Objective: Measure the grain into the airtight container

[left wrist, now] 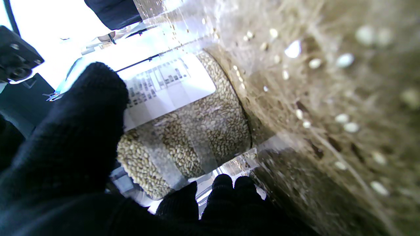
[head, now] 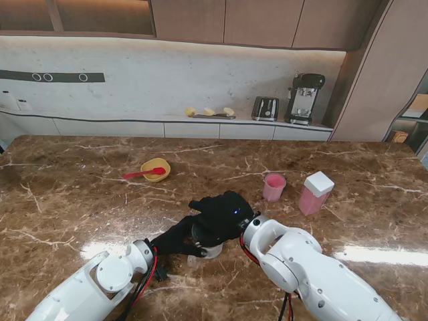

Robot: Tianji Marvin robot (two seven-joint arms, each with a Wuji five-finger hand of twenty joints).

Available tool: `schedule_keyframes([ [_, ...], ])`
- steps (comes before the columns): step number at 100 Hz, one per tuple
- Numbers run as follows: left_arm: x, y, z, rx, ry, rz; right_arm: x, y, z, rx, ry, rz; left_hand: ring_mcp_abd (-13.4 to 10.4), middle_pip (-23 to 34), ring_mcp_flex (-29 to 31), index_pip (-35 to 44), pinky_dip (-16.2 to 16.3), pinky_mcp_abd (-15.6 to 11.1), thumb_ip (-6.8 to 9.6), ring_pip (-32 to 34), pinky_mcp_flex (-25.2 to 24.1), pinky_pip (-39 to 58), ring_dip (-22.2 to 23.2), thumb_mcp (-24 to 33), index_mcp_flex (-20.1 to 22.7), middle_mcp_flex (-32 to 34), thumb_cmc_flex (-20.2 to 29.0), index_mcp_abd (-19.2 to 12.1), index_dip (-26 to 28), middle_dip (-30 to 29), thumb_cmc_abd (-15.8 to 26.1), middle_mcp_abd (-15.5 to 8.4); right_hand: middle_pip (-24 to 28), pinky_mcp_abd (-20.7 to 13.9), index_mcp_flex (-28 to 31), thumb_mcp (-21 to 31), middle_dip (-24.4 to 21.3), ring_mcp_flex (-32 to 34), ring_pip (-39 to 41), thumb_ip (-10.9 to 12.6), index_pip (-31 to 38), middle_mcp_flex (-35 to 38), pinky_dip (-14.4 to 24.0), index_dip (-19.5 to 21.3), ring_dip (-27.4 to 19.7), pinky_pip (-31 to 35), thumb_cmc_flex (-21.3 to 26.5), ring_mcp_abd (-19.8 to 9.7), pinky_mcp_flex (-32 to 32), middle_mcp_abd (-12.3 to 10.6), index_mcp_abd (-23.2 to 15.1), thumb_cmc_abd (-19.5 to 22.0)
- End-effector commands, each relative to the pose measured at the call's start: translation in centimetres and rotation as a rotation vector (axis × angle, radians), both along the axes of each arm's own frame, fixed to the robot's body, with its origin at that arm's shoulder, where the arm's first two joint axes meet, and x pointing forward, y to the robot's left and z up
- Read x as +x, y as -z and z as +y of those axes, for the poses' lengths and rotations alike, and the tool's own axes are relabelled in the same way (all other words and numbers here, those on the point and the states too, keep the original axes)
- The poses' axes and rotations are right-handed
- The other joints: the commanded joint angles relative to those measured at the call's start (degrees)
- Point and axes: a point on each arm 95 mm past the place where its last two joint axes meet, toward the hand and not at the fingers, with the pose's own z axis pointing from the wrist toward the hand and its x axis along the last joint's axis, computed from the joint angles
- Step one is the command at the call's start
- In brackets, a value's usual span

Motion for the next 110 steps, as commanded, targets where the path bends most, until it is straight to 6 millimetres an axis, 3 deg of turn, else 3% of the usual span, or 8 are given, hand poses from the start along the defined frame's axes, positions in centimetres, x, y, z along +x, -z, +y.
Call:
schedule_keyframes([
  [1,-2.3,3.4,1.3,0.066,-0.004,0.099,-0.5,-0.8,0.2,-0.007,-0.015,0.036,13.5,-0.4,-1.1,19.3,6.8,26.7,2.03,0.1,6.3,10.6,0.6,2.7,1.4,-1.2,1.6,-2.8,0.5,0.7,3.1,0.0,-2.1,1.5,-1.8,-0.3,-1.5,-4.0,-2.6,2.3,-1.3,-4.0,0.2,0.8,-3.0,-3.7,4.0,1.1,-3.3,1.1,-0.3,-4.6],
  [9,-2.3,3.4,1.3,0.066,-0.004,0.099,-0.6,-1.6,0.0,-0.029,-0.036,0.059,13.4,-0.4,-1.1,19.2,6.7,26.7,2.04,0.1,6.2,10.6,0.6,2.6,1.3,-1.2,1.6,-2.8,0.5,0.7,3.2,0.0,-3.1,1.8,-1.2,0.0,-2.3,-6.8,-3.9,2.1,-1.3,-6.9,0.7,0.8,-4.3,-6.2,11.9,1.7,-4.8,2.3,-0.1,-12.2],
  [20,-2.2,3.3,1.2,0.065,-0.003,0.098,-0.6,-1.8,-0.1,-0.060,-0.065,0.107,13.4,-0.4,-1.1,19.3,6.7,26.7,2.07,0.1,6.2,10.6,0.6,2.6,1.4,-1.2,1.7,-2.8,0.5,0.7,3.1,0.0,-3.5,2.0,-2.7,-6.7,-3.5,-9.6,-4.5,2.8,-3.0,-10.2,2.3,-0.2,-5.9,-9.5,26.2,2.5,-5.6,3.4,-0.5,-13.4],
  [31,-2.2,3.3,1.2,0.065,-0.003,0.095,-0.2,-1.7,-0.2,-0.098,-0.084,0.144,13.4,-0.4,-1.1,19.3,6.7,26.6,2.08,0.1,6.2,10.6,0.6,2.6,1.4,-1.2,1.7,-2.8,0.5,0.7,3.1,0.0,-3.2,1.5,-4.4,-3.4,-4.0,-10.9,-4.6,1.8,-4.3,-12.5,2.7,-0.6,-6.5,-10.4,34.0,2.4,-5.3,3.7,-2.5,-15.3],
  [41,-2.1,3.3,1.2,0.065,-0.002,0.094,0.2,-1.2,-0.1,-0.119,-0.100,0.190,13.4,-0.4,-1.1,19.3,6.7,26.6,2.09,0.1,6.2,10.6,0.6,2.6,1.4,-1.2,1.7,-2.8,0.5,0.7,3.0,-0.1,-2.5,1.2,-4.8,16.8,-4.6,-11.2,-4.3,-1.6,-5.0,-13.8,3.3,-0.2,-6.9,-10.7,31.7,2.3,-4.6,3.5,-4.2,-22.6],
  [66,-2.1,3.2,1.3,0.068,-0.006,0.094,0.8,0.0,0.1,-0.133,-0.113,0.241,13.5,-0.4,-1.0,19.3,6.7,26.6,2.06,0.2,6.3,10.6,0.6,2.8,1.4,-1.2,1.6,-2.9,0.5,0.7,2.9,-0.1,0.3,-0.2,-1.3,23.8,-4.0,-6.3,-2.2,-1.1,-2.4,-9.7,3.9,1.3,-6.0,-8.4,34.4,0.8,-0.8,1.7,-6.9,-21.7],
  [93,-2.1,3.3,1.2,0.065,-0.008,0.096,0.7,0.6,0.3,-0.091,-0.107,0.213,13.5,-0.2,-0.9,19.3,6.7,26.7,2.00,0.4,6.3,10.6,0.7,2.9,1.4,-1.1,1.4,-2.8,0.5,1.0,2.9,-0.3,4.8,-2.9,9.9,24.6,-0.1,4.7,7.3,-1.5,5.3,1.4,7.2,4.2,2.1,2.8,32.1,-3.7,8.2,-0.3,-11.7,-18.2],
  [110,-2.2,3.3,1.2,0.063,-0.007,0.098,0.6,1.3,0.5,-0.053,-0.070,0.165,13.6,-0.3,-1.0,19.2,6.7,26.7,2.00,0.3,6.3,10.7,0.6,2.7,1.4,-1.2,1.4,-2.9,0.5,1.0,3.1,-0.2,8.8,-5.4,10.4,7.1,4.1,17.8,19.2,-1.9,6.6,14.5,5.5,3.5,8.5,17.1,16.0,-4.7,17.4,-1.1,-4.1,-10.8],
])
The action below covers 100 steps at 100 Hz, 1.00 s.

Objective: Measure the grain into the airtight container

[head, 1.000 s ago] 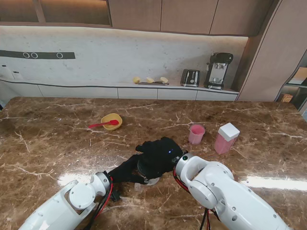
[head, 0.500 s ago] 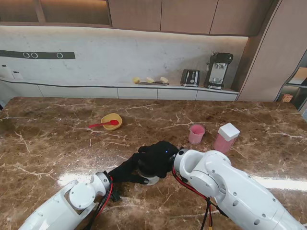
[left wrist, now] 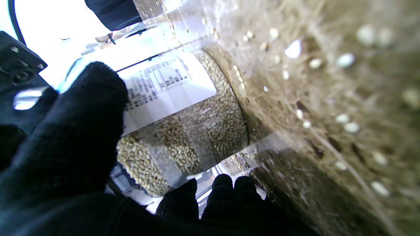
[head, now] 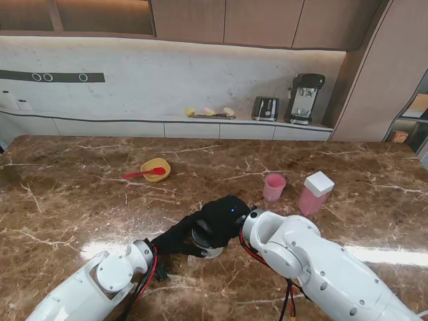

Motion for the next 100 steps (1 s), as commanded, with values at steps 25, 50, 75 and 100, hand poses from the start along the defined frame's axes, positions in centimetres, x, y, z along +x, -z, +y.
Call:
schedule_keyframes([
  [25,-2.2,3.4,1.2,0.060,-0.008,0.099,-0.9,2.0,0.6,-0.021,0.033,-0.058,13.6,-0.3,-1.0,19.1,6.7,26.8,2.07,0.3,6.3,10.7,0.6,2.3,0.5,-1.2,1.4,-2.7,0.5,0.9,3.3,-0.1,0.6,-2.6,-10.4,-10.4,0.2,4.0,3.1,4.9,-5.3,1.0,-6.1,-2.8,-0.1,6.5,-25.2,-2.3,1.9,-3.4,7.4,18.9],
  [50,-2.3,3.4,1.3,0.062,-0.009,0.100,-1.5,-0.1,0.1,0.022,0.063,-0.096,13.5,-0.4,-1.0,19.1,6.7,26.8,2.15,0.3,6.3,10.7,0.6,2.0,0.5,-1.2,1.6,-2.7,0.5,0.8,3.3,-0.2,-6.6,4.3,-15.7,-12.5,-4.3,-16.5,-16.1,5.3,-7.8,-14.2,-7.0,-1.1,-9.7,-15.6,-21.6,1.5,-16.9,-1.8,6.6,19.0],
  [75,-2.3,3.5,1.2,0.063,-0.003,0.101,-1.6,-1.5,-0.6,-0.055,0.021,-0.021,13.5,-0.4,-1.0,19.1,6.6,26.8,2.17,0.2,6.3,10.7,0.6,2.2,0.5,-1.2,1.7,-2.8,0.5,0.8,3.0,-0.1,-7.2,4.9,-16.5,-15.0,-5.2,-20.1,-16.6,5.7,-9.2,-20.3,-4.9,-1.0,-11.4,-18.6,-0.1,2.4,-17.1,0.6,7.5,3.8],
  [100,-2.2,3.4,1.1,0.064,-0.002,0.100,-0.3,-0.7,-0.3,-0.095,-0.016,0.076,13.6,-0.3,-1.1,21.4,6.5,26.9,2.17,0.2,6.2,10.3,0.6,3.1,1.5,-1.2,1.7,-5.2,2.0,0.8,3.0,-0.1,-4.2,4.0,-18.0,-1.4,-5.8,-15.2,-13.8,1.7,-10.5,-22.5,-4.0,0.0,-10.1,-16.3,11.8,1.7,-11.9,0.5,3.4,-2.0],
])
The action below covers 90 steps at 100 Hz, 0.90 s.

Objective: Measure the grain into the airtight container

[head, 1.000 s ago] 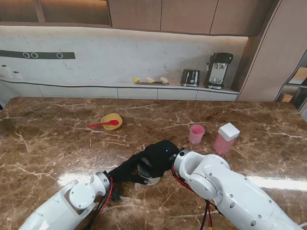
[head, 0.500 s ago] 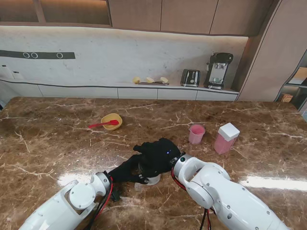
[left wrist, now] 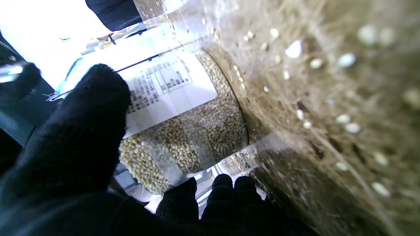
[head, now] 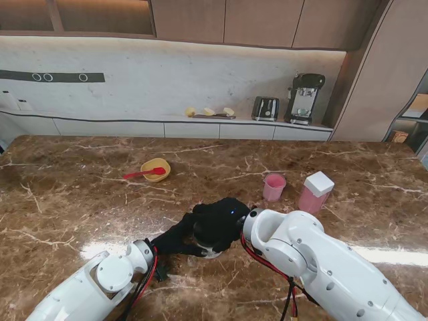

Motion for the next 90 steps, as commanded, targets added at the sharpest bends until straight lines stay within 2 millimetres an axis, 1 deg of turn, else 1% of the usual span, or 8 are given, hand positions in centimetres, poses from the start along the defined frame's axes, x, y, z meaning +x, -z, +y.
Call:
schedule_keyframes([
  [1,-2.3,3.4,1.1,0.065,-0.003,0.099,0.7,0.8,-0.4,-0.025,0.016,0.003,13.6,-0.3,-1.1,21.4,6.5,27.0,2.17,0.2,6.2,10.6,0.6,3.2,1.7,-1.2,1.4,-4.9,1.2,0.8,2.3,-0.1,1.7,0.3,-1.3,10.6,-0.9,3.5,1.5,-2.0,-0.6,-1.3,1.1,1.5,0.1,2.4,-0.1,-0.3,2.3,0.4,-1.1,-4.9],
  [6,-2.3,3.4,1.1,0.066,-0.004,0.100,0.9,1.2,-0.3,-0.020,0.018,0.014,13.7,-0.3,-1.1,21.9,6.5,26.9,2.18,0.2,6.2,10.6,0.6,3.3,1.8,-1.2,1.5,-5.3,1.6,0.8,2.2,0.0,3.0,-0.2,-0.7,14.6,-0.3,5.7,2.7,-2.9,0.2,-0.1,1.0,2.2,1.0,3.6,-0.6,-0.8,4.0,0.2,-1.6,-6.1],
  [17,-2.3,3.4,1.2,0.067,-0.006,0.103,1.1,1.8,-0.1,0.000,0.016,0.026,13.7,-0.3,-1.1,23.9,6.6,26.9,2.15,0.1,6.2,10.5,0.5,3.7,2.1,-1.2,1.5,-6.4,3.1,0.8,2.5,-0.1,7.7,-1.4,2.3,16.9,2.7,10.7,6.3,-3.6,3.8,5.2,0.7,4.5,4.0,6.2,0.0,-2.9,7.4,-1.2,-2.4,-6.3],
  [41,-2.2,3.7,0.9,0.067,0.004,0.114,1.2,2.7,0.2,0.051,0.023,0.053,13.6,-0.4,-1.1,26.3,6.6,26.9,1.99,0.1,6.3,10.4,0.5,3.9,2.4,-1.2,1.3,-5.8,5.1,0.8,2.0,-0.2,15.3,-3.0,12.3,18.5,9.9,16.8,13.0,-3.5,11.9,14.6,-0.5,8.5,8.9,10.7,1.2,-4.8,12.8,-3.3,-4.9,-4.6],
  [60,-2.1,3.8,0.6,0.068,0.010,0.121,1.2,3.2,0.3,0.086,0.030,0.051,13.6,-0.4,-1.1,25.9,6.7,26.8,1.98,0.1,6.2,10.5,0.6,3.8,2.5,-1.2,1.5,-4.9,4.9,0.7,2.0,-0.2,17.5,-3.7,16.7,17.4,12.9,19.7,17.3,-3.7,17.8,19.1,-1.3,11.0,11.1,13.9,-1.8,-5.2,15.5,-3.9,-5.6,-1.5],
  [81,-2.1,3.9,0.5,0.066,0.013,0.125,1.1,4.0,0.7,0.124,0.074,-0.034,13.6,-0.3,-1.1,29.4,6.7,26.9,2.17,0.0,6.2,10.5,0.6,4.6,3.2,-1.2,1.7,-6.1,7.3,0.8,2.5,-0.1,23.4,-5.8,18.0,6.8,16.0,30.0,27.5,-3.4,22.3,29.1,-1.0,13.1,14.3,25.1,-16.2,-5.4,24.2,-3.5,2.0,4.3],
  [85,-2.1,3.9,0.5,0.066,0.012,0.126,1.0,4.2,0.9,0.127,0.080,-0.053,13.5,-0.3,-1.1,30.6,6.8,26.8,2.17,0.1,6.2,10.5,0.7,4.9,3.1,-1.2,1.7,-6.3,8.3,0.9,2.5,-0.2,24.4,-6.0,18.1,3.3,16.4,31.9,28.8,-2.8,22.4,31.2,-1.3,12.7,14.4,27.2,-16.3,-5.2,25.8,-3.5,2.4,5.8],
  [90,-2.1,3.9,0.5,0.066,0.012,0.125,0.9,4.3,1.0,0.112,0.084,-0.079,13.6,-0.3,-1.1,31.3,6.8,26.8,2.16,0.1,6.2,10.5,0.7,5.1,3.3,-1.2,1.7,-6.6,8.8,0.9,2.7,-0.2,24.7,-6.5,17.5,-5.1,16.3,33.9,29.9,-1.2,21.6,33.2,-2.3,11.5,14.4,29.7,-17.1,-5.2,27.6,-3.8,3.1,11.1],
])
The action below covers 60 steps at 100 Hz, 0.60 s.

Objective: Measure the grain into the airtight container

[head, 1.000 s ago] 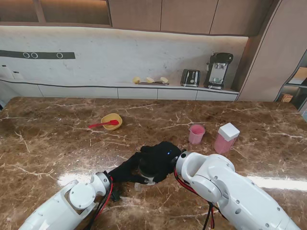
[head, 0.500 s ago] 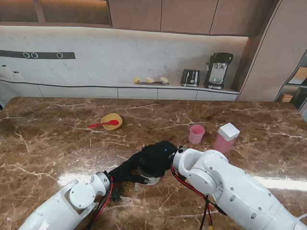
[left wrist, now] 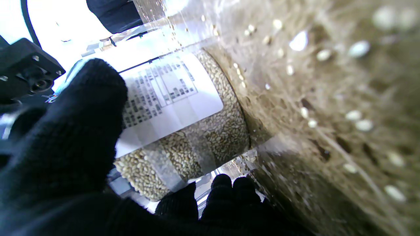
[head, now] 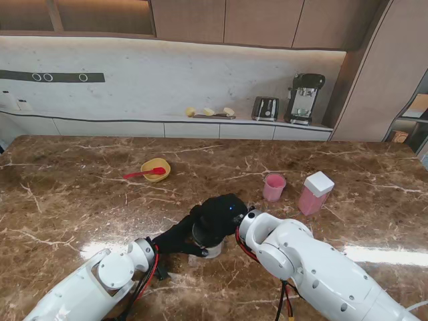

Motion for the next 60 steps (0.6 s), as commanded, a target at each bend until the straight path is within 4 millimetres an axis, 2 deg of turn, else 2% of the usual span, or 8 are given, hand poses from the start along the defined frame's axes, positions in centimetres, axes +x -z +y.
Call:
schedule_keyframes([
  [1,-2.5,3.8,0.7,0.065,0.001,0.111,-1.0,1.5,0.5,-0.030,0.001,0.033,14.6,-0.3,-1.1,31.5,3.9,28.3,2.21,0.8,7.7,10.5,0.7,4.5,2.8,-1.2,2.1,-5.4,1.6,0.9,4.6,0.4,5.6,-3.9,-0.5,-5.7,1.6,4.2,2.8,5.2,0.0,5.5,-1.8,-0.5,1.3,4.3,-1.7,-4.1,2.4,-4.9,1.5,8.7],
  [4,-2.5,3.8,0.7,0.065,0.002,0.111,-1.0,1.6,0.6,-0.036,0.004,0.023,14.6,-0.3,-1.1,31.6,3.9,28.3,2.20,0.8,7.7,10.5,0.7,4.5,2.6,-1.2,2.2,-5.4,1.8,0.9,4.5,0.4,5.4,-3.9,-1.0,-6.3,1.5,4.6,2.7,6.6,-0.7,5.9,-2.2,-1.2,1.2,4.7,-4.8,-4.0,2.7,-4.8,1.8,8.6],
  [6,-2.5,3.8,0.7,0.065,0.001,0.111,-1.1,1.7,0.6,-0.038,0.006,0.017,14.5,-0.3,-1.1,31.7,3.9,28.3,2.18,0.8,7.7,10.5,0.7,4.5,2.6,-1.1,2.1,-5.3,1.8,0.9,4.5,0.3,4.9,-4.0,-1.3,-4.4,1.1,4.7,2.3,7.2,-1.6,6.0,-2.5,-2.0,1.0,4.8,-7.2,-3.9,2.8,-4.7,2.0,8.0],
  [14,-2.5,3.8,0.7,0.065,0.000,0.112,-1.2,1.6,0.7,-0.042,0.009,0.005,14.5,-0.3,-1.1,31.6,4.0,28.2,2.18,0.8,7.8,10.5,0.7,4.6,2.2,-1.1,2.0,-5.2,2.0,1.0,4.4,0.3,0.8,-3.2,-4.7,-0.6,-1.5,2.1,-1.1,7.2,-6.4,3.4,-3.5,-5.6,0.1,2.8,-12.8,-2.7,0.4,-4.3,2.8,9.4],
  [22,-2.6,3.8,0.7,0.065,-0.002,0.112,-1.5,1.2,0.7,-0.040,0.010,-0.019,14.5,-0.3,-1.1,31.4,4.0,28.2,2.17,0.9,7.8,10.5,0.7,4.7,2.1,-1.1,1.8,-5.0,2.0,1.0,4.4,0.2,-5.0,-1.4,-7.9,-0.6,-5.3,-3.4,-8.1,7.4,-9.9,-1.2,-3.7,-7.8,-2.1,-2.1,-16.2,-1.1,-4.9,-3.8,2.7,12.8],
  [28,-2.6,3.8,0.7,0.065,-0.004,0.112,-1.7,0.5,0.6,-0.042,0.014,-0.032,14.5,-0.3,-1.1,31.2,4.0,28.2,2.16,0.9,7.8,10.6,0.7,4.8,2.0,-1.1,1.7,-5.0,2.0,1.0,4.3,0.2,-9.6,1.1,-10.0,-1.5,-8.5,-9.6,-15.5,7.5,-12.3,-6.0,-3.8,-8.9,-5.2,-9.6,-18.1,0.4,-11.9,-3.4,2.0,15.3],
  [40,-2.5,3.8,0.7,0.065,-0.006,0.111,-2.2,-1.0,0.3,-0.045,0.021,-0.074,14.5,-0.3,-1.1,31.0,4.1,28.2,2.15,0.9,7.8,10.7,0.7,4.9,2.0,-1.1,1.7,-5.0,2.0,1.0,4.3,0.2,-16.1,3.4,-13.9,-2.6,-12.3,-21.9,-25.4,7.8,-15.4,-15.4,-3.0,-9.4,-10.9,-19.8,-18.4,1.5,-23.0,-3.5,0.7,17.2],
  [60,-2.5,3.9,0.7,0.063,-0.004,0.110,-2.8,-3.0,-0.2,-0.042,0.015,-0.031,14.5,-0.3,-1.0,31.0,4.2,28.2,2.11,0.9,7.8,10.8,0.7,5.1,2.0,-1.1,1.6,-5.0,2.1,0.9,4.2,0.2,-19.8,4.4,-17.2,-2.9,-14.1,-30.0,-28.6,7.8,-17.3,-23.4,-1.0,-9.0,-13.8,-24.4,-11.5,1.7,-29.7,-2.2,1.2,11.8],
])
